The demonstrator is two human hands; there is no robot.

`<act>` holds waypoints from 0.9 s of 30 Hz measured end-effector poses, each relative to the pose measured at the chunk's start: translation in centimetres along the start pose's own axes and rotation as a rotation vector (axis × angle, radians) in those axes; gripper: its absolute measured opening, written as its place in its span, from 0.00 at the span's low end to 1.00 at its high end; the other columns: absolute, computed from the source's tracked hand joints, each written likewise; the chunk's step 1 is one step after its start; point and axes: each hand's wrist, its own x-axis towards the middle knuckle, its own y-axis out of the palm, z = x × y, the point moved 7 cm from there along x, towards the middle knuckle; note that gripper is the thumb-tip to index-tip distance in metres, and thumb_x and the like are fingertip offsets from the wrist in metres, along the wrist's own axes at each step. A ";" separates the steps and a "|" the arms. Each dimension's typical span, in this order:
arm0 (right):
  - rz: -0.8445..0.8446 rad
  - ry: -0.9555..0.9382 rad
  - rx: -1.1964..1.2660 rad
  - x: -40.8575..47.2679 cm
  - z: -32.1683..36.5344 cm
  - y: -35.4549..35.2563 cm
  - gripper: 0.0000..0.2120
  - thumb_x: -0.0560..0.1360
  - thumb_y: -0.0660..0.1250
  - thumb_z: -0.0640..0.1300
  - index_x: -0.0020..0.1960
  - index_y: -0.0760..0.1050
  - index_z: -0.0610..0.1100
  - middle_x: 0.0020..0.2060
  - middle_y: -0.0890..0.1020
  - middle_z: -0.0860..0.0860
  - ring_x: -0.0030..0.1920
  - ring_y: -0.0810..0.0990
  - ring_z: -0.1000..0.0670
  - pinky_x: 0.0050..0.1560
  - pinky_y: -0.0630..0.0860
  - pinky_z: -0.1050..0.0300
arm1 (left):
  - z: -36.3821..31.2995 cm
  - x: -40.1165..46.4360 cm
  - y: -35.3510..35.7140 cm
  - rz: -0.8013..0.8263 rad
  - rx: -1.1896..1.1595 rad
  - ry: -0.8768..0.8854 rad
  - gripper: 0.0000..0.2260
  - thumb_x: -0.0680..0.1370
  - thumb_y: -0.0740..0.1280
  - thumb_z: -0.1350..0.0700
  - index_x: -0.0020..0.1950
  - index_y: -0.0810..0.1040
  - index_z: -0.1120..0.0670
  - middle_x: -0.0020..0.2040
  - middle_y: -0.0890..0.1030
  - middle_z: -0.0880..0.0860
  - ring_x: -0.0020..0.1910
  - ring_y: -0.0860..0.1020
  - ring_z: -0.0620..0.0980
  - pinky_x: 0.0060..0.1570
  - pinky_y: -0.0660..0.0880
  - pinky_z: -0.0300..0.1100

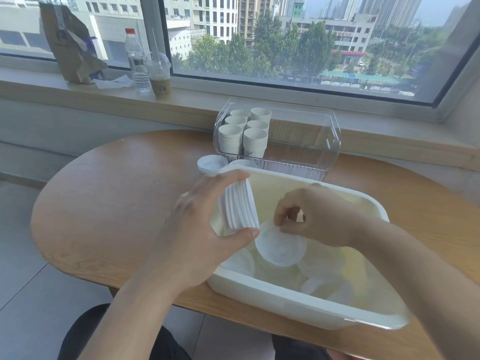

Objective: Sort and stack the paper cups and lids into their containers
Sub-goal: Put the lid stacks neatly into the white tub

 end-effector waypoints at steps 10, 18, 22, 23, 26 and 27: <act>-0.636 0.063 0.363 -1.0 -1.2 -5.7 0.10 0.76 0.75 0.35 0.45 0.87 0.50 0.42 0.86 0.60 0.42 0.82 0.59 0.41 0.74 0.70 | 0.4 2.1 0.3 0.056 0.038 -0.019 0.33 0.67 0.71 0.30 0.71 0.64 0.25 0.66 0.72 0.30 0.70 0.72 0.47 0.70 0.72 0.57; -0.463 0.087 0.627 0.2 -0.3 -4.7 0.08 0.80 0.73 0.39 0.55 0.87 0.48 0.50 0.88 0.58 0.50 0.86 0.57 0.48 0.80 0.64 | 0.5 5.1 0.1 0.039 -0.056 0.087 0.33 0.65 0.73 0.29 0.69 0.67 0.25 0.64 0.76 0.31 0.63 0.78 0.43 0.62 0.77 0.59; -0.336 0.045 0.692 -0.3 0.8 -4.3 0.16 0.80 0.68 0.54 0.63 0.84 0.49 0.59 0.86 0.61 0.61 0.83 0.60 0.58 0.77 0.66 | 0.5 5.7 0.4 0.042 -0.106 0.128 0.33 0.66 0.74 0.30 0.69 0.67 0.24 0.64 0.75 0.31 0.64 0.78 0.41 0.62 0.78 0.59; -0.303 0.038 0.718 -0.5 1.0 -4.1 0.18 0.80 0.67 0.57 0.65 0.83 0.49 0.61 0.85 0.61 0.63 0.82 0.59 0.61 0.77 0.64 | 0.5 5.7 0.5 0.040 -0.110 0.140 0.33 0.66 0.74 0.31 0.70 0.67 0.24 0.64 0.75 0.31 0.64 0.77 0.41 0.62 0.78 0.58; -0.263 0.042 0.724 -0.9 1.4 -3.6 0.22 0.76 0.71 0.58 0.67 0.81 0.51 0.62 0.84 0.61 0.65 0.81 0.57 0.64 0.79 0.54 | 0.4 5.3 0.6 0.009 -0.097 0.183 0.34 0.67 0.74 0.31 0.71 0.67 0.25 0.65 0.75 0.31 0.65 0.76 0.38 0.61 0.79 0.57; -0.256 0.037 0.713 -1.0 1.5 -3.4 0.23 0.75 0.73 0.57 0.68 0.81 0.51 0.63 0.84 0.60 0.65 0.81 0.56 0.64 0.80 0.50 | 0.4 5.1 0.6 -0.003 -0.097 0.198 0.34 0.67 0.74 0.31 0.72 0.68 0.26 0.66 0.75 0.31 0.66 0.76 0.38 0.61 0.79 0.57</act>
